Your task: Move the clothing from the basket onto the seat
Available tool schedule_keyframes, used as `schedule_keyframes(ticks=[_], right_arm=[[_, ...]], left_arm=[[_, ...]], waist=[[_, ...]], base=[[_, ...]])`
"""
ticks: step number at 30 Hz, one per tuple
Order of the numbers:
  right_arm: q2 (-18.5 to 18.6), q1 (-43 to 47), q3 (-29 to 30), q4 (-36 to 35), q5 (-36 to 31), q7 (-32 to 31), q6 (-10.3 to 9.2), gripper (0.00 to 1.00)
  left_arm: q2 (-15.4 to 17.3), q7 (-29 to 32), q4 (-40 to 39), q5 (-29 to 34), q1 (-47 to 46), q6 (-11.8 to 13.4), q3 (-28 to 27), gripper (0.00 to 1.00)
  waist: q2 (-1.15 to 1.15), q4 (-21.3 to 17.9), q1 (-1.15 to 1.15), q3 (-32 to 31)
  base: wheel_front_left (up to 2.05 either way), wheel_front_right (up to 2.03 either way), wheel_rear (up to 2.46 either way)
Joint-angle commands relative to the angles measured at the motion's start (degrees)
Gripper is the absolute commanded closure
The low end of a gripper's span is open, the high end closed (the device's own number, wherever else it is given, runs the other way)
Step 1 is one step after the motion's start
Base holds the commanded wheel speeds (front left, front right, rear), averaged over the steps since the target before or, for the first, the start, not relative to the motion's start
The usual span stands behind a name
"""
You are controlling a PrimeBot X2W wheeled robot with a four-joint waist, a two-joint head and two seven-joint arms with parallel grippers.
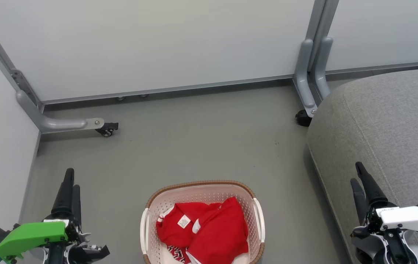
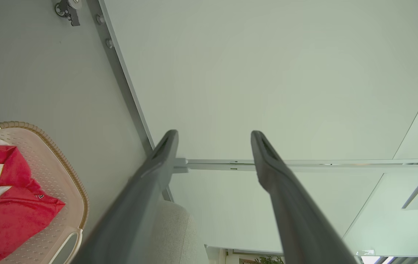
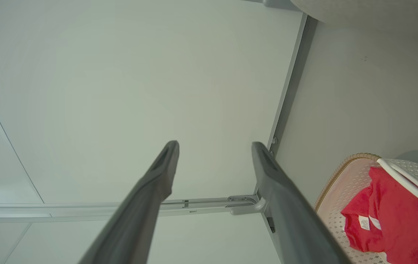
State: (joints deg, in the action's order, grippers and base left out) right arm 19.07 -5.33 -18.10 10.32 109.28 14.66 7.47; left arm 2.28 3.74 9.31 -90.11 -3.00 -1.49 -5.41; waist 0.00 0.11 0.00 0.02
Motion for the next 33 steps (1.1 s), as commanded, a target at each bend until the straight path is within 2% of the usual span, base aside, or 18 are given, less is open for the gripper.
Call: schedule_keyframes(ticks=[1,6,20,33], right_arm=[[0.1,-0.5,1.2,-0.9,-2.1,0.1,0.00,0.00],[-1.0,-0.4,2.7,-1.0,-6.8,0.1,0.01,0.00],[-3.9,-0.5,6.0,-1.6,-23.4,0.2,0.01,0.00],[-6.3,-0.3,9.3,-2.4,-38.8,0.2,0.01,0.00]], left_arm=[[0.3,-0.7,-1.1,1.4,-1.2,-0.5,0.1,0.00],[0.3,-1.9,-1.5,4.4,-1.4,-0.9,0.2,0.00],[0.4,-5.2,-2.5,17.4,-2.1,-1.7,0.8,0.00],[0.5,-7.9,-4.3,32.1,-2.6,0.8,2.9,0.00]], waist=[[0.00,0.0,0.00,0.0],[0.00,0.1,0.00,0.0],[0.00,0.2,0.00,0.1],[0.00,0.4,0.00,0.3]], base=[[0.00,0.00,0.00],[0.00,0.00,0.00],[0.00,0.00,0.00],[0.00,0.00,0.00]])
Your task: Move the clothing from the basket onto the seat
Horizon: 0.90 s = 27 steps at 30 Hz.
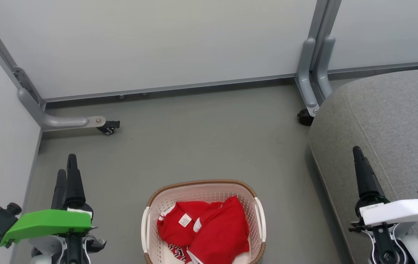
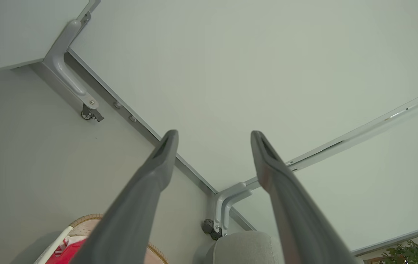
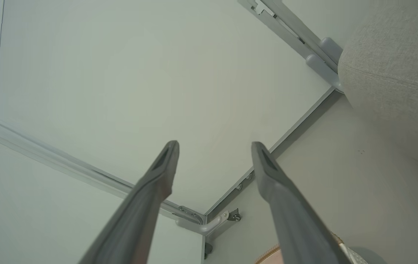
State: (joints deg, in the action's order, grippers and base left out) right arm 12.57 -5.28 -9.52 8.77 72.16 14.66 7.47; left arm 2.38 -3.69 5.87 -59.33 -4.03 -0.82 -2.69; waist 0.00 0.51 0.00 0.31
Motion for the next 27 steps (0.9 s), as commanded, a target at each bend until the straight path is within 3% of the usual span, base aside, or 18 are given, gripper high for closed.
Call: schedule_keyframes(ticks=[1,27], right_arm=[[0.0,-0.3,1.0,-0.9,-3.0,0.3,0.01,0.00],[-3.8,0.5,5.4,1.0,-29.0,0.4,0.02,0.00]], left_arm=[[0.4,-0.7,-1.0,2.0,-1.6,0.1,0.4,0.00],[0.5,-5.0,1.0,28.6,-1.9,3.4,5.4,0.00]], waist=[[0.00,0.1,0.00,0.0],[0.00,0.6,0.00,-0.2]], base=[[0.00,0.00,0.00],[0.00,0.00,0.00]])
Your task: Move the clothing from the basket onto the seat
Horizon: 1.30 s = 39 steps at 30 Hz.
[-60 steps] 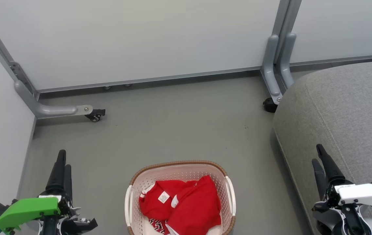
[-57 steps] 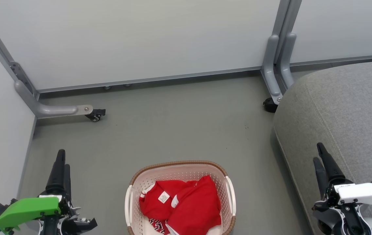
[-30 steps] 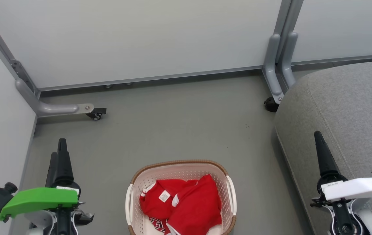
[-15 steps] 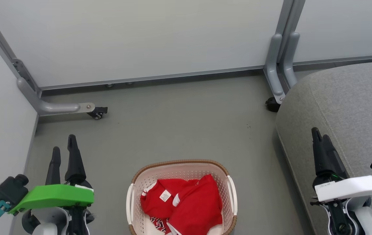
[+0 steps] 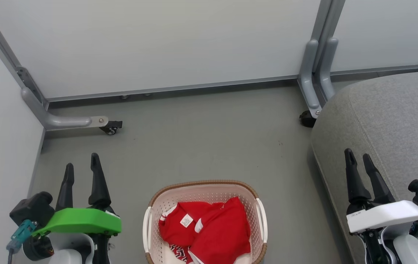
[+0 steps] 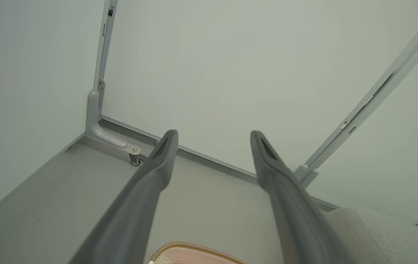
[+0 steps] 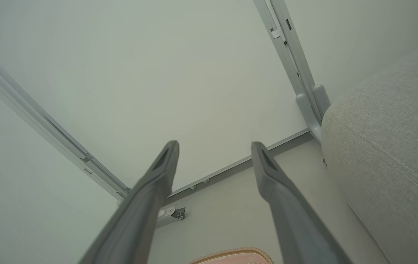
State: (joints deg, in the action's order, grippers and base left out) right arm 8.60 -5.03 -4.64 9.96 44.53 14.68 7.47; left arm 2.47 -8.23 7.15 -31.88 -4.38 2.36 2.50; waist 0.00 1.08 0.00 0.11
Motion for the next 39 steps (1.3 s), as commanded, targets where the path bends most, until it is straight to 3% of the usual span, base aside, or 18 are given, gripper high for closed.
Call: schedule_keyframes(ticks=[1,23,39], right_arm=[[0.0,0.2,0.6,-0.1,-2.2,0.3,0.02,0.00],[-2.7,0.5,2.9,3.0,-19.1,0.4,0.03,0.00],[-4.3,0.2,4.7,4.4,-28.3,0.5,0.03,0.00]], left_arm=[[0.4,-0.6,-0.1,2.1,-1.5,0.2,0.4,0.00],[1.0,-3.6,4.9,16.9,-2.4,0.8,4.3,0.00],[1.0,-5.4,6.8,22.0,-3.5,0.3,5.4,0.00]], waist=[[0.00,0.0,0.00,-0.1],[0.00,0.9,0.00,-0.4],[0.00,1.6,0.00,-0.4]], base=[[0.00,0.00,0.00],[0.00,0.00,0.00],[0.00,0.00,0.00]])
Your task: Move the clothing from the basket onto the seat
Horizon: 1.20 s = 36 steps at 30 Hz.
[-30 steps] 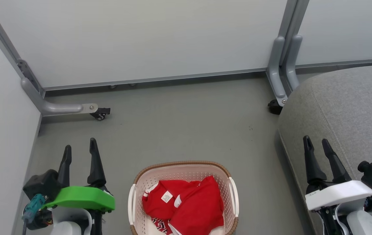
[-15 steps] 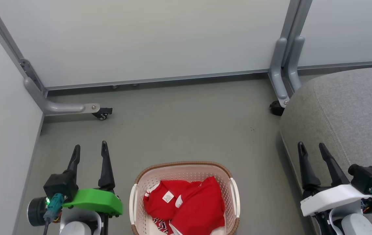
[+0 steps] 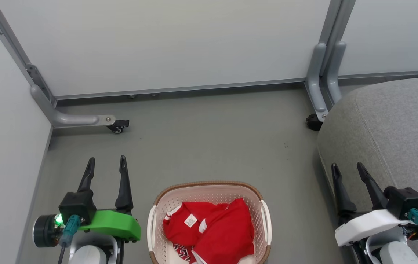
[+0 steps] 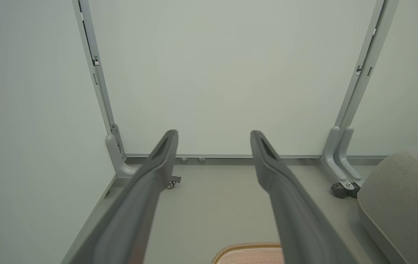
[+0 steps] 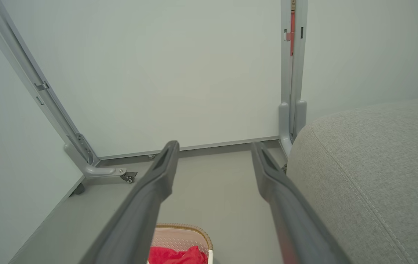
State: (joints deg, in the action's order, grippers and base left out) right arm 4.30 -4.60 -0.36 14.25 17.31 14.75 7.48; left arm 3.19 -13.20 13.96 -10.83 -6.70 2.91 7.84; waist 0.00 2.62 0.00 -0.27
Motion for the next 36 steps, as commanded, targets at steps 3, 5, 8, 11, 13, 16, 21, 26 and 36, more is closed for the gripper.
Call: schedule_keyframes(ticks=[3,5,8,11,13,16,21,26,36], right_arm=[[-0.3,-0.3,0.7,0.3,-2.4,0.4,0.02,0.00],[-0.5,-0.2,0.9,0.4,-3.5,0.4,0.02,0.00],[-0.8,0.0,1.2,0.7,-4.8,0.4,0.02,0.00],[-1.1,-0.1,1.5,1.0,-6.2,0.3,0.02,0.00],[-1.2,-0.1,1.7,1.2,-7.1,0.3,0.02,0.00],[-1.5,-0.2,1.9,1.6,-8.3,0.3,0.01,0.00],[-1.5,-0.2,1.9,2.0,-8.0,0.3,0.01,0.00],[-1.5,-0.3,2.0,2.3,-8.0,0.3,0.01,0.00],[-1.5,0.0,2.0,2.8,-7.8,0.3,0.01,0.00]], left_arm=[[0.2,-0.7,0.0,0.9,-1.1,-0.6,0.1,0.00],[0.1,-1.0,0.1,0.7,-1.0,-1.3,0.1,0.00],[0.1,-1.2,0.5,0.4,-1.0,-2.1,0.4,0.00],[0.0,-1.6,1.1,0.5,-1.2,-3.0,0.7,0.00],[0.0,-1.7,1.6,0.4,-1.4,-3.5,1.0,0.00],[-0.1,-2.1,2.2,0.7,-1.6,-3.9,1.2,0.00],[-0.1,-2.0,2.8,-1.0,-1.6,-4.0,1.1,0.00],[-0.1,-2.0,3.7,-1.5,-1.8,-3.9,1.3,0.00],[0.3,-2.0,4.5,-1.5,-2.0,-3.4,1.7,0.00]], waist=[[0.00,0.2,0.00,0.0],[0.00,0.4,0.00,0.0],[0.00,0.5,0.00,0.0],[0.00,0.7,0.00,-0.1],[0.00,0.8,0.00,-0.1],[0.00,1.0,0.00,-0.2],[0.00,1.1,0.00,-0.3],[0.00,1.2,0.00,-0.4],[0.00,1.5,0.00,-0.6]], base=[[0.00,0.00,0.00],[0.00,0.00,0.00],[0.00,0.00,0.00],[0.00,0.00,0.00],[0.00,0.00,0.00],[0.00,0.00,0.00],[0.00,0.00,0.00],[0.00,0.00,0.00],[0.00,0.00,0.00]])
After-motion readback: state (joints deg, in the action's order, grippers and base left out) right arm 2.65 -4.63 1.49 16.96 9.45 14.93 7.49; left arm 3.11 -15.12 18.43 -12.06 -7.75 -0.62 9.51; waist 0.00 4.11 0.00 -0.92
